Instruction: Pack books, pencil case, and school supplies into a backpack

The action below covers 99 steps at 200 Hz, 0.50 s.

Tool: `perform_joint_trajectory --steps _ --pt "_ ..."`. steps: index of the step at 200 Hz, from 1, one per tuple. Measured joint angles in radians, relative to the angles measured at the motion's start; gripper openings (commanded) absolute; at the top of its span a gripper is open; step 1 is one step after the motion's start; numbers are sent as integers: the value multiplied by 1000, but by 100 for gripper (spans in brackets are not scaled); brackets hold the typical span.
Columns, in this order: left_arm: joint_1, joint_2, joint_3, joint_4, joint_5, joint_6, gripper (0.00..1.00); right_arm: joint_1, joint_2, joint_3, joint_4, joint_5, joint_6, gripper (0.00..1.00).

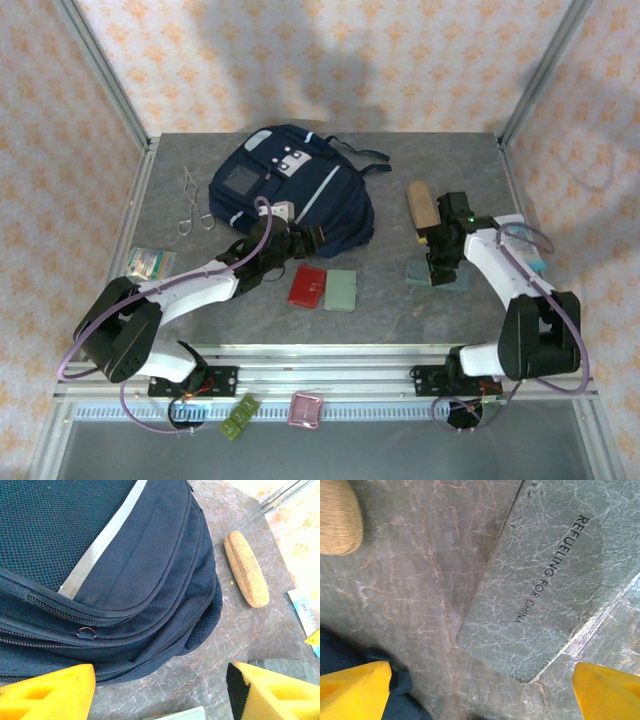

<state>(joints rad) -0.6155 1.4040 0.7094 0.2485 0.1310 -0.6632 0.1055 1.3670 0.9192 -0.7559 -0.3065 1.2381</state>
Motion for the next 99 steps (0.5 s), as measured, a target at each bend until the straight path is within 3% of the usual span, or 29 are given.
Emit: perform_joint_trajectory --steps 99 --pt "0 0 0 3 0 -21 70 0 134 -52 37 -3 -1 92"
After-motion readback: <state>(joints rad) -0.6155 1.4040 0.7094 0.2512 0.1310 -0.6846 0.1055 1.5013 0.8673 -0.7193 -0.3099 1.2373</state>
